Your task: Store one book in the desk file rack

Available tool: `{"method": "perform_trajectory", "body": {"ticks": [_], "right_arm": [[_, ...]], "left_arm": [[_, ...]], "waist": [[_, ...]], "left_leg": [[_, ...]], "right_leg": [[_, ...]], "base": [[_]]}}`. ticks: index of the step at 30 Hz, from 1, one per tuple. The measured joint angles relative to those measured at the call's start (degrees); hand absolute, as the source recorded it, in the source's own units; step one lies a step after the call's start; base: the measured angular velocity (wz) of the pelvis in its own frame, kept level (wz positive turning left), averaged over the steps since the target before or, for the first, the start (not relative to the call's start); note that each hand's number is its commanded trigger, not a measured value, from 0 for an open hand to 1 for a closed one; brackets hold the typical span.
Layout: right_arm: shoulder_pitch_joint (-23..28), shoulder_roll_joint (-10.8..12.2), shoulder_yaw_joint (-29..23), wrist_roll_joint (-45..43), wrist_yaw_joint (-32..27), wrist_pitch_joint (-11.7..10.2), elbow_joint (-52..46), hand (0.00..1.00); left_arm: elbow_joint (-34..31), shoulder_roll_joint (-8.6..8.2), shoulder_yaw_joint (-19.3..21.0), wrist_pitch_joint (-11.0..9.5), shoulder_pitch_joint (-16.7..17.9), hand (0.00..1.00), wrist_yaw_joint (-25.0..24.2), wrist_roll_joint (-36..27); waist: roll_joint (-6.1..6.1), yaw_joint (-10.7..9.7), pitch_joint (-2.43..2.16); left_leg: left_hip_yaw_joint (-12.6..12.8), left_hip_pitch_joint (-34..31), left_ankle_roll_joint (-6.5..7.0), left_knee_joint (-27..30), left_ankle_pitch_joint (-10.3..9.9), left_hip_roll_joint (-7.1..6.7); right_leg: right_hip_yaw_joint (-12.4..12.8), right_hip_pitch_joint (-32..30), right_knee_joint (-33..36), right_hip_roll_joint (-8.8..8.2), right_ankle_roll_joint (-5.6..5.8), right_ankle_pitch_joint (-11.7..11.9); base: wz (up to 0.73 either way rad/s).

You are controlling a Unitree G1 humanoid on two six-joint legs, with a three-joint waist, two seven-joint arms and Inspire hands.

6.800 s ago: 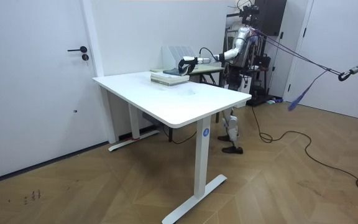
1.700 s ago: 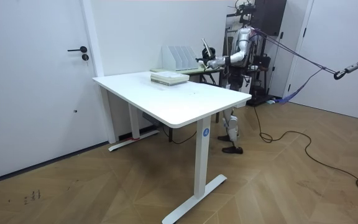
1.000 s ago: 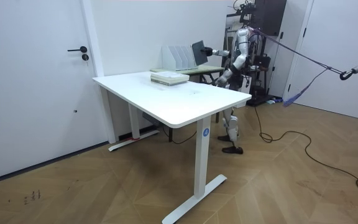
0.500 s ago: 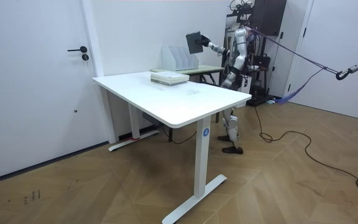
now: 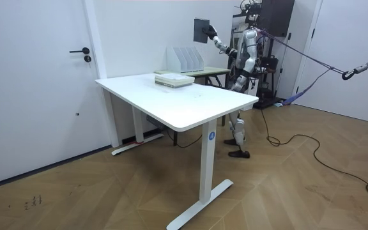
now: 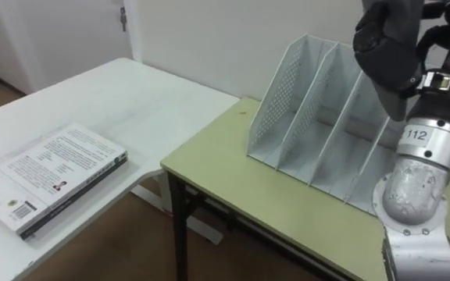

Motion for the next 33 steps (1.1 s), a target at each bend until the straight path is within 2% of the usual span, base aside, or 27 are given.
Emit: {"method": "perform_trajectory", "body": {"ticks": [4,9,14,22,33], "right_arm": [[-4.79,-0.61,-1.49,0.04,-3.24,-0.09,4.84,1.0],[-6.31,-1.43,-1.7,0.58,-4.65,-1.38,8.55,1.0],[-6.37,-1.44,-1.77,1.13,-5.2,-1.46,12.47,1.0],[-6.37,-1.45,-1.8,10.81,-5.26,-1.44,15.79,1.0],[-6.37,-2.25,-1.71,12.24,-5.61,-1.37,21.5,1.0]], "left_arm": [[1.14,0.25,-0.03,-0.28,0.31,0.0,0.12,0.03],[1.69,0.35,-0.05,-0.36,0.29,0.0,0.17,0.03],[1.77,0.36,-0.08,-0.3,0.36,0.0,1.24,0.37],[1.75,0.36,0.01,0.18,0.37,0.0,1.28,0.35],[1.66,0.38,-0.01,0.82,0.31,0.0,1.25,0.38]], "waist": [[-0.02,0.11,-0.01],[-0.05,0.24,0.06],[-0.07,0.15,0.07],[-0.02,0.22,0.09],[0.17,0.5,0.08]], "left_leg": [[-1.1,-0.69,-0.02,0.42,0.01,0.03],[-1.55,-1.02,-0.02,0.55,0.01,0.03],[-2.49,-1.55,-0.02,0.68,0.01,-0.12],[-3.06,-1.63,0.0,0.92,0.02,-0.23],[-4.1,-1.98,0.03,1.64,0.04,-0.47]], "right_leg": [[-0.68,0.22,-0.11,0.03,-0.11,0.07],[-1.3,0.17,-0.29,-0.07,-0.13,0.06],[-1.89,0.18,-0.21,-0.31,-0.12,0.05],[-2.49,0.34,-0.18,-0.53,-0.1,0.04],[-3.65,0.83,-0.21,-0.88,-0.05,-0.01]], "base": [[0.13],[0.07],[0.04],[0.02],[0.06]]}}
